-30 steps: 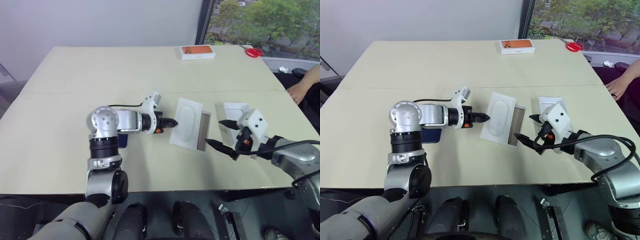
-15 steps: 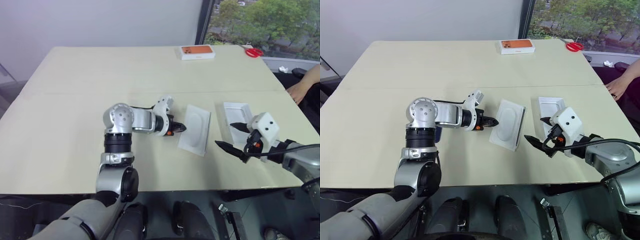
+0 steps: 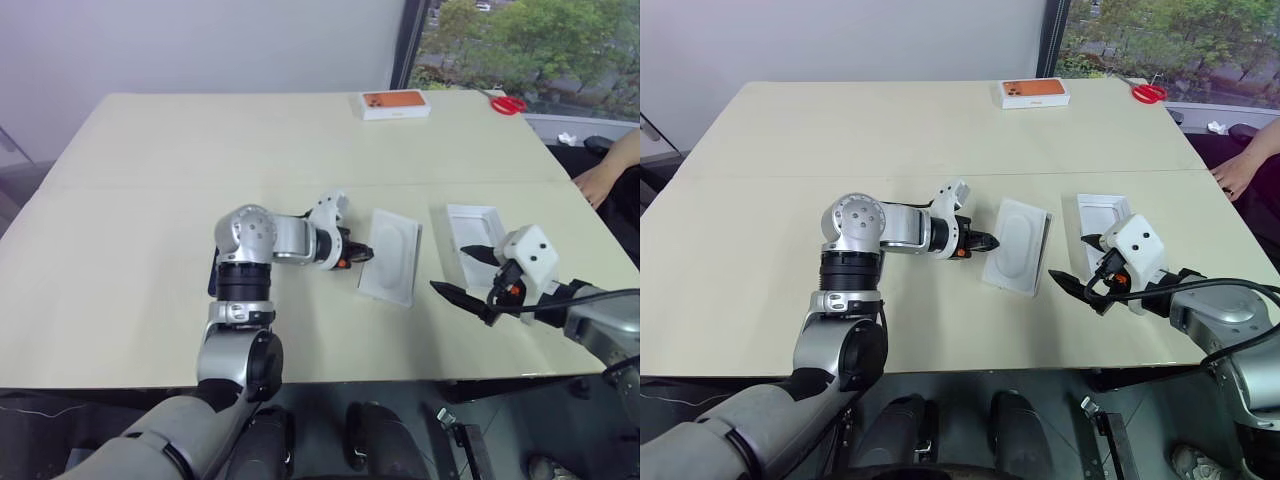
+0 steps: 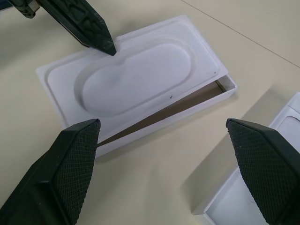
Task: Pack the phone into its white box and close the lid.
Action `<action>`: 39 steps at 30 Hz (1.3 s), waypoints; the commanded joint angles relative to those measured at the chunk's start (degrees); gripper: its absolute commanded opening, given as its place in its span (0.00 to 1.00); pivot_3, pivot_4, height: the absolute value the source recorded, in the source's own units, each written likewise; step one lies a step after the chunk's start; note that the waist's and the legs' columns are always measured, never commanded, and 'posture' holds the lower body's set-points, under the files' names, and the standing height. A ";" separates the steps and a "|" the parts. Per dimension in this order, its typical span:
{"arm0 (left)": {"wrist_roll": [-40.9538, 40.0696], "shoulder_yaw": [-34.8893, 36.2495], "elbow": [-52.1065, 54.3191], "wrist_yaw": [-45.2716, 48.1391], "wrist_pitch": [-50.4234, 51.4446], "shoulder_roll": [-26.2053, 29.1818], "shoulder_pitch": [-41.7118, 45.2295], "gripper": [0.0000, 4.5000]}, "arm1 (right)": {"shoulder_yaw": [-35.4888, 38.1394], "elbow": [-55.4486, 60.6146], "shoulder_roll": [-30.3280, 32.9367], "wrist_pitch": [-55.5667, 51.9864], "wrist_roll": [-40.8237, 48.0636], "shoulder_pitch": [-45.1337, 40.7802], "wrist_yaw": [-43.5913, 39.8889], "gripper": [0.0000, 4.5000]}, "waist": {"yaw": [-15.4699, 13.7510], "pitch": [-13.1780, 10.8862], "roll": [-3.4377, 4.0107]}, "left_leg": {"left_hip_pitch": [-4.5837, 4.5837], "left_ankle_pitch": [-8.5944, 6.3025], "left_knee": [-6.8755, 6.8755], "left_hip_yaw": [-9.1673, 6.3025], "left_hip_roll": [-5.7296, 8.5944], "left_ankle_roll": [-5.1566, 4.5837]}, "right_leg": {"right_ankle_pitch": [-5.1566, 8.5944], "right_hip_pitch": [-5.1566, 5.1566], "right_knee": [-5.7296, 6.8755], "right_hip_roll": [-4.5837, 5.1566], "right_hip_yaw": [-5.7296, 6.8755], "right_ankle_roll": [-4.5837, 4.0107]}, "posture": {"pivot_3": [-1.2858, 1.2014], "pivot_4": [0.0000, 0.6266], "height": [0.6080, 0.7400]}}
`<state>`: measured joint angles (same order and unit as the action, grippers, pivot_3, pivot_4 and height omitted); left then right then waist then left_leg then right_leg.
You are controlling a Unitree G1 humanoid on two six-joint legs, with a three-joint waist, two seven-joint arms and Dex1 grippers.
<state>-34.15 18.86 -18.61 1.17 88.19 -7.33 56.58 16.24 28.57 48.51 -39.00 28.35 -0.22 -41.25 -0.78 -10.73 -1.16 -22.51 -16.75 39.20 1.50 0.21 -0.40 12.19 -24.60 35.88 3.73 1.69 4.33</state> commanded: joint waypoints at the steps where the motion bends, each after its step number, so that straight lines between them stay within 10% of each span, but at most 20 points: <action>1: 0.57 -0.55 -0.18 1.18 -1.16 -0.06 1.87 0.01 | 1.36 1.58 -0.17 0.98 0.17 -0.18 0.25 1.00 | 0.00 0.00 0.00 | 0.00 0.00 0.00 0.00 0.00 0.00 | 0.00 0.00 0.00 0.00 0.00 0.00 | 0.52 0.24 1.00; 8: 1.35 -0.58 -1.92 2.29 -2.45 0.18 2.76 0.01 | 0.95 1.72 -0.58 1.05 0.19 -0.16 0.65 1.00 | -0.01 0.00 0.00 | 0.00 0.00 0.00 0.00 0.00 0.00 | 0.00 0.00 0.00 0.00 0.00 0.01 | 0.52 0.24 1.00; 16: 0.25 -0.69 -0.42 4.28 -0.34 0.68 2.70 0.77 | 0.65 1.94 -0.94 1.10 0.17 -0.19 0.80 1.00 | 0.00 0.00 0.00 | 0.00 0.00 0.00 0.00 0.00 0.00 | 0.00 0.00 0.00 0.00 0.00 0.01 | 0.52 0.24 1.00; 23: -1.21 0.71 3.96 8.85 1.69 6.06 1.60 0.77 | -2.35 2.42 -1.76 -0.67 0.01 -3.51 2.85 1.00 | 0.27 0.00 0.00 | 0.02 0.00 -0.01 0.00 -0.03 0.00 | 0.00 0.00 0.01 -0.04 0.00 0.01 | 0.52 0.24 1.00; 33: 11.47 -22.90 22.38 31.98 -37.31 31.29 -15.28 0.78 | -12.05 -2.85 -9.12 -12.49 -1.61 -18.13 13.47 0.01 | 0.04 0.03 0.10 | 0.02 0.11 -0.09 0.02 -0.05 0.20 | 0.09 -0.09 0.07 0.08 -0.11 -0.24 | 0.52 0.24 1.00; 39: 16.49 -29.27 26.91 48.36 -61.12 41.61 -27.32 0.78 | -18.50 -12.55 -15.44 -14.47 -10.58 -26.48 22.91 0.01 | -0.04 0.04 0.14 | -0.24 0.09 -0.13 0.10 0.08 0.18 | 0.16 -0.29 -0.01 0.57 -0.02 -0.43 | 0.52 0.24 1.00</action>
<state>-17.89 -10.30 5.16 45.89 32.21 33.43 29.41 -1.43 17.14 33.67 -53.49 20.29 -24.87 -20.22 -0.82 -10.69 -1.02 -22.90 -16.66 39.10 1.60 0.34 -0.23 12.35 -25.01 35.88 4.38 1.70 3.91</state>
